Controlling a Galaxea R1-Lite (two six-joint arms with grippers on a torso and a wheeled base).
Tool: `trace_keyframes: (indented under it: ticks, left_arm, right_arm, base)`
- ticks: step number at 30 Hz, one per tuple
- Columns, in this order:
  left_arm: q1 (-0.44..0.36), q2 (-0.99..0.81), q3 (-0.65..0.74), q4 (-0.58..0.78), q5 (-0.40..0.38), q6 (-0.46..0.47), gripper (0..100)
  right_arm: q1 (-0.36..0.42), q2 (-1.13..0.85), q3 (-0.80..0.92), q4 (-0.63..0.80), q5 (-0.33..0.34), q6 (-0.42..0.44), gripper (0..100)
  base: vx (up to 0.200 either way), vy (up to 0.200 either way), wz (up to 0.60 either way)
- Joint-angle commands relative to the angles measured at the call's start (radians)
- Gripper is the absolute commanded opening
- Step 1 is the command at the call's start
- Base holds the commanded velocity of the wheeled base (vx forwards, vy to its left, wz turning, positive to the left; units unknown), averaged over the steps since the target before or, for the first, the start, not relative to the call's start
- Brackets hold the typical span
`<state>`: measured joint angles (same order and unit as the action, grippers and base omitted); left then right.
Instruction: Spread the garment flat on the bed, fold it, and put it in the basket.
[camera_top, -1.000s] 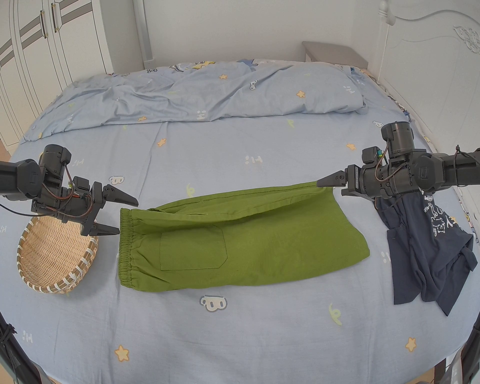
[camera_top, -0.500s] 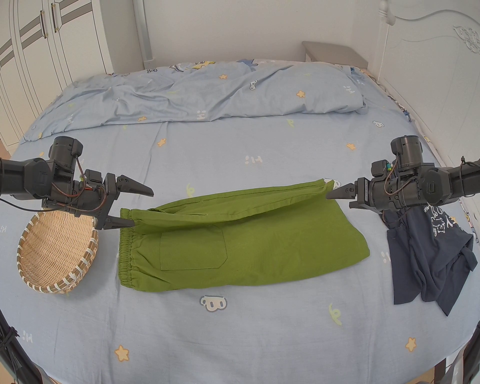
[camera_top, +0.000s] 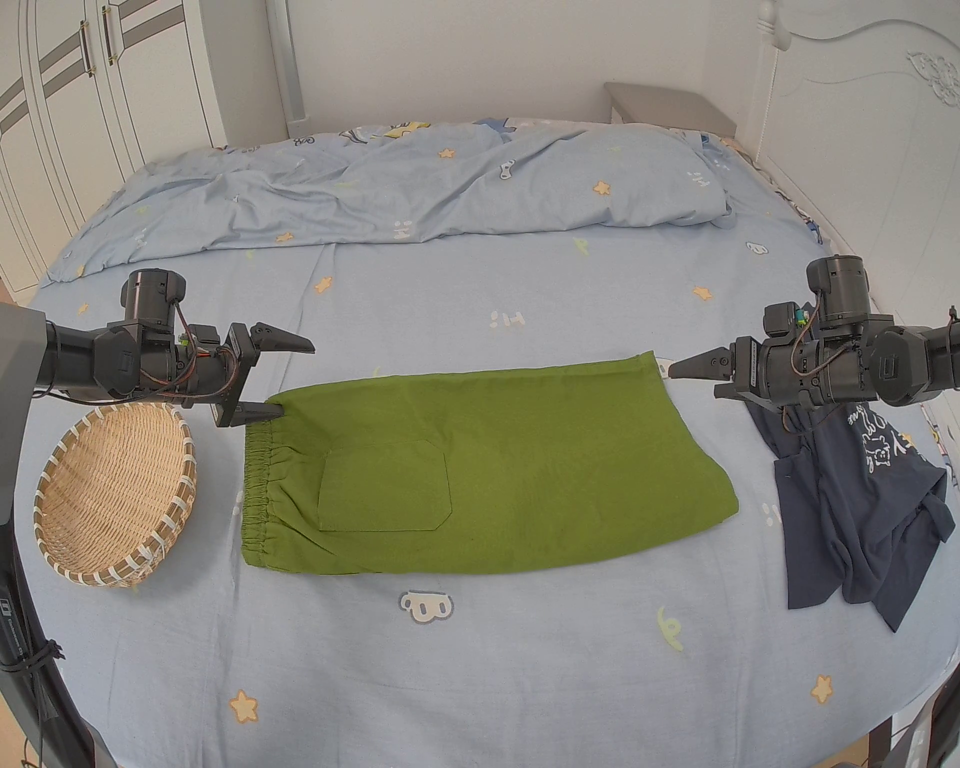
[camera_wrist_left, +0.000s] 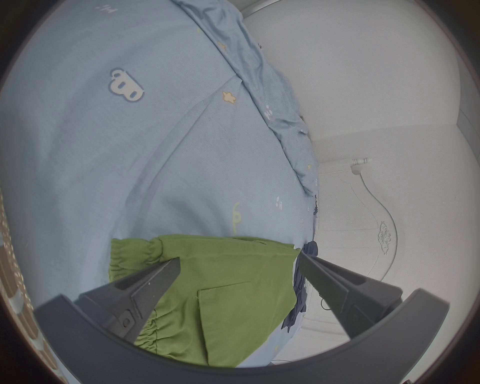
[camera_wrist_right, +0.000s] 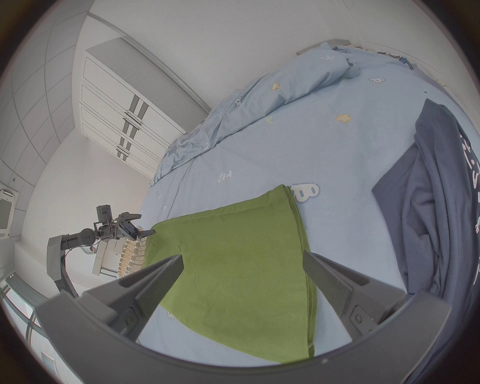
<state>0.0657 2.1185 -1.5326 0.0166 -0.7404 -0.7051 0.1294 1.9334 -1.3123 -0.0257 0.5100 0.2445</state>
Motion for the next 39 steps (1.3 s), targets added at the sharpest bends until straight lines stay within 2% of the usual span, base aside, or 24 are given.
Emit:
trace_keyframes:
  ticks: [1,7,11,15,19,20,23,27,39]
  left_arm:
    - [-0.007,0.028,-0.011,0.002,0.004,-0.005,100]
    - [-0.011,-0.137,0.111,0.005,0.003,-0.004,100]
    - [-0.009,-0.293,0.287,-0.010,0.003,0.009,100]
    - [0.000,-0.373,0.463,-0.063,0.003,0.050,100]
    - [0.009,-0.377,0.672,-0.173,0.003,0.131,100]
    - [0.009,-0.376,0.677,-0.178,0.004,0.136,100]
    - [0.035,-0.344,0.792,-0.336,0.009,0.219,100]
    - [0.054,-0.310,0.810,-0.403,0.007,0.225,100]
    - [0.085,-0.183,0.759,-0.409,0.007,0.233,100]
  right_arm:
    - [-0.001,-0.028,0.004,0.000,-0.001,-0.001,100]
    - [0.003,-0.039,0.015,-0.003,-0.001,-0.002,100]
    - [0.001,-0.071,0.021,-0.003,0.001,-0.002,100]
    - [0.003,-0.102,0.035,-0.005,0.001,-0.002,100]
    - [0.013,-0.133,0.059,-0.010,0.001,-0.002,100]
    - [0.013,-0.133,0.059,-0.010,0.001,-0.002,100]
    - [0.032,-0.148,0.076,-0.010,0.001,-0.005,100]
    - [0.035,-0.149,0.084,-0.010,0.001,-0.010,100]
    - [0.047,-0.142,0.091,-0.026,-0.002,-0.013,100]
  base:
    - [0.000,0.000,0.00]
    - [0.000,0.000,0.00]
    - [0.000,0.000,0.00]
    - [0.000,0.000,0.00]
    - [0.000,0.000,0.00]
    - [0.000,0.000,0.00]
    - [0.000,0.000,0.00]
    - [0.000,0.000,0.00]
    - [0.000,0.000,0.00]
